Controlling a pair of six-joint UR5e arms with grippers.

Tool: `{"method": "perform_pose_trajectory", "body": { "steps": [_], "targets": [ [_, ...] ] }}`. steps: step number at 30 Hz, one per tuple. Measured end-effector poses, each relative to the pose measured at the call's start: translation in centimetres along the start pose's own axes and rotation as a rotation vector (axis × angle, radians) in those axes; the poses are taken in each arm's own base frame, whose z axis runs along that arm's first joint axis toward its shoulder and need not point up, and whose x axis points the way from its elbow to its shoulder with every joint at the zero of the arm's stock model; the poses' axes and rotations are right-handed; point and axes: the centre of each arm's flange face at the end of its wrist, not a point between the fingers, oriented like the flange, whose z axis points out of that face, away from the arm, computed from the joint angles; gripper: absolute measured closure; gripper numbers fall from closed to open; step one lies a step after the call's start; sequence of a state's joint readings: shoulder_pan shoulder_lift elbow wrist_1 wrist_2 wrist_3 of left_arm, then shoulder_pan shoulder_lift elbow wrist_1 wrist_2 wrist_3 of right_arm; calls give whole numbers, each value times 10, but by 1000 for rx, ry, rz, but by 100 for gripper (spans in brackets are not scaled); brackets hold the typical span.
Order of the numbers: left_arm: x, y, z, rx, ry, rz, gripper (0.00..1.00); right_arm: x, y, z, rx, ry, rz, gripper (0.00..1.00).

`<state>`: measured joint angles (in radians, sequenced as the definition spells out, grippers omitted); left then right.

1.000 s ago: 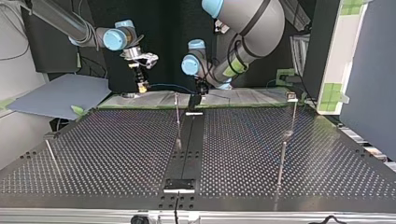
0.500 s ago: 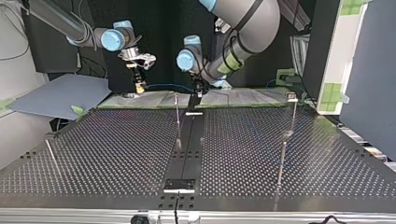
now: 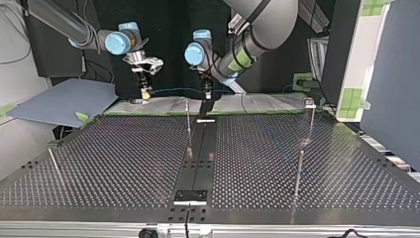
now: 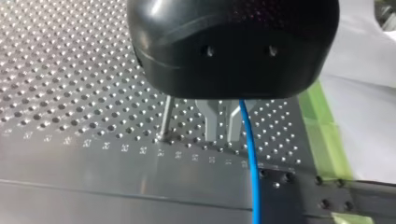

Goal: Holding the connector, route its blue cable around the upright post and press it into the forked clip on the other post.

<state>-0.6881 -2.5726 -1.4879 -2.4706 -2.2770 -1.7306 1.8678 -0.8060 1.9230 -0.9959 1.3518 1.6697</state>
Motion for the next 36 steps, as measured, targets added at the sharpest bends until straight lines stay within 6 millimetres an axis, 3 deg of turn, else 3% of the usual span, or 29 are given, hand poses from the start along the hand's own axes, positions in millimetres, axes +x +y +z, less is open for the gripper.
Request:
{"method": "perform_pose_trajectory", "body": {
  "steps": [9, 28, 36],
  "targets": [
    [7, -2, -13, 17, 9, 41, 86, -1, 10, -2, -53, -17, 1, 100],
    [-5, -13, -3, 36, -8, 47, 86, 7, 39, 3, -97, 21, 4, 100],
    [-8, -11, 3, 31, -11, 51, 86, 8, 42, 3, -97, 25, 1, 100]
  ]
}}
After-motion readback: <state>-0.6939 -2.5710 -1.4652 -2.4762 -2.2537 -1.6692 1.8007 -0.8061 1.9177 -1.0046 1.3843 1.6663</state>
